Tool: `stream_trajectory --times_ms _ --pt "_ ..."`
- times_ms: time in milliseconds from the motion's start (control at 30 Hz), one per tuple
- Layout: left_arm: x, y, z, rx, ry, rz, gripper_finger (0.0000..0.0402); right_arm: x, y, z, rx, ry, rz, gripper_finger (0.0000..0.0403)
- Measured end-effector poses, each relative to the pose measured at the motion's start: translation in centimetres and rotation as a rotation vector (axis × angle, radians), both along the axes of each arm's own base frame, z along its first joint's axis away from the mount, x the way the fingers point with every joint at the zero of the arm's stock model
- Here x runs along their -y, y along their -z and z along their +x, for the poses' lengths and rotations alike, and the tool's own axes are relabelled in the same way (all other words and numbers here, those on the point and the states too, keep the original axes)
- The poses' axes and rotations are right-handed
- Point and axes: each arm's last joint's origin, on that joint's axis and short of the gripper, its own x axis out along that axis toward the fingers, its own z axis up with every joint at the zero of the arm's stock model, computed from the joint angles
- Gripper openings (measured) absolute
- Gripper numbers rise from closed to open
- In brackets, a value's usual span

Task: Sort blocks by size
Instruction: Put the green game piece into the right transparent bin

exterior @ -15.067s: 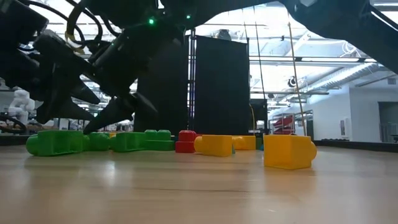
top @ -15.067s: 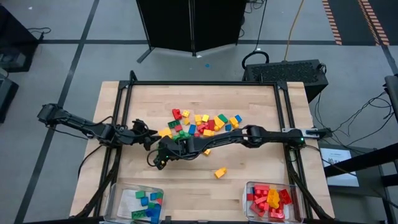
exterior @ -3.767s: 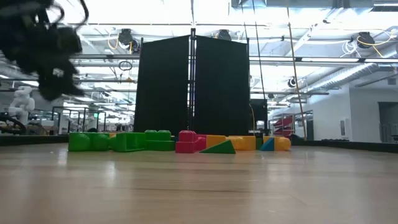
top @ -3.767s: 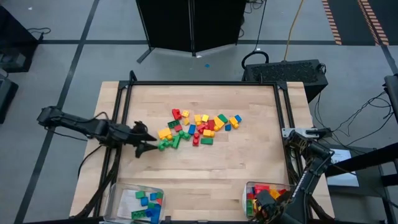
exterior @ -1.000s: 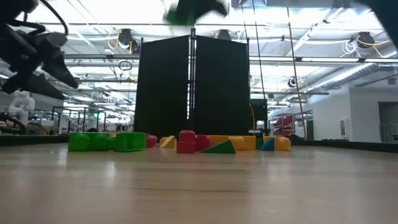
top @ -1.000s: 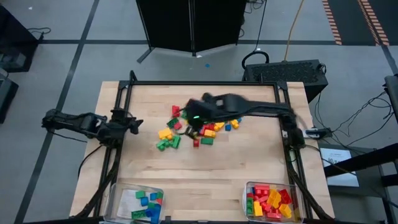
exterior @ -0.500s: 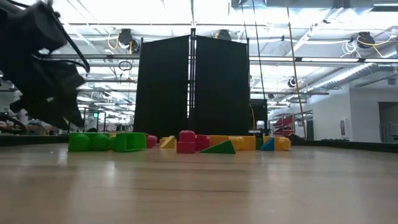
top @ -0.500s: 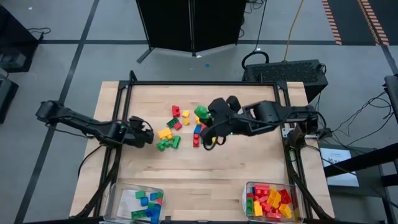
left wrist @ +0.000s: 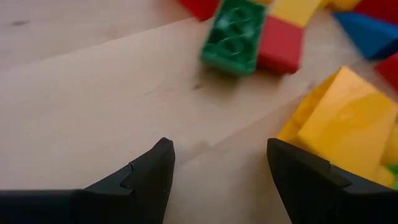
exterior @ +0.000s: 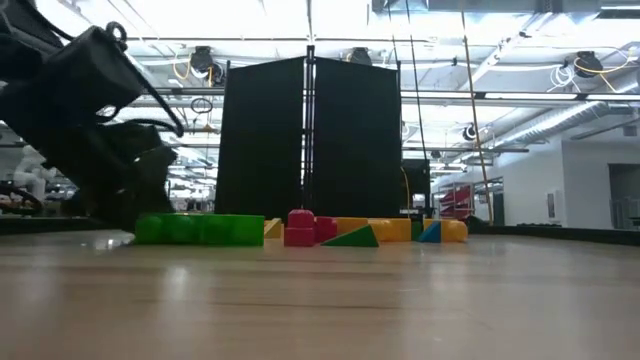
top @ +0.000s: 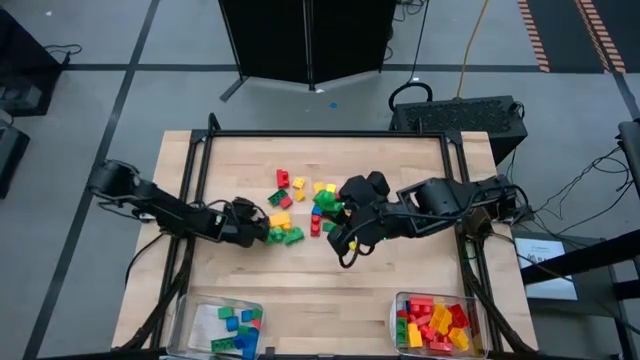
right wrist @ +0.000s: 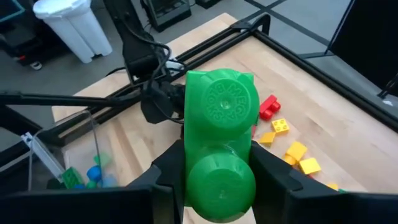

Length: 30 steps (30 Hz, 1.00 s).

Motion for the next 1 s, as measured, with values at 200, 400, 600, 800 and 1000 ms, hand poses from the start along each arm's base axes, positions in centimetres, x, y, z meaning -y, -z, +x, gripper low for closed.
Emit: stream_trajectory --times_ms 200,400,600,800,1000 --pt "0.8 -0.3 2.9 0.105 0.073 -0.023 0.0255 -0.9 0.5 -0.8 -0.049 -0.007 0.049 0.0109" --pt "1.9 -0.3 6.3 0.158 0.235 -0.044 0.0255 -2.5 1.5 -2.8 -0.176 0.039 0.151 0.0109" --pt "2.2 -0.2 9.1 0.160 0.390 -0.005 0.0255 -5.4 2.3 -4.6 -0.282 -0.016 0.289 0.0109" --pt "1.3 -2.8 12.1 0.286 0.629 -0.008 0.0255 -9.7 3.7 -6.3 -0.379 -0.001 0.500 0.0109" --pt "-0.9 -6.1 14.4 0.426 0.682 -0.039 0.0255 -13.9 5.1 -9.4 -0.416 0.166 0.665 0.0109"
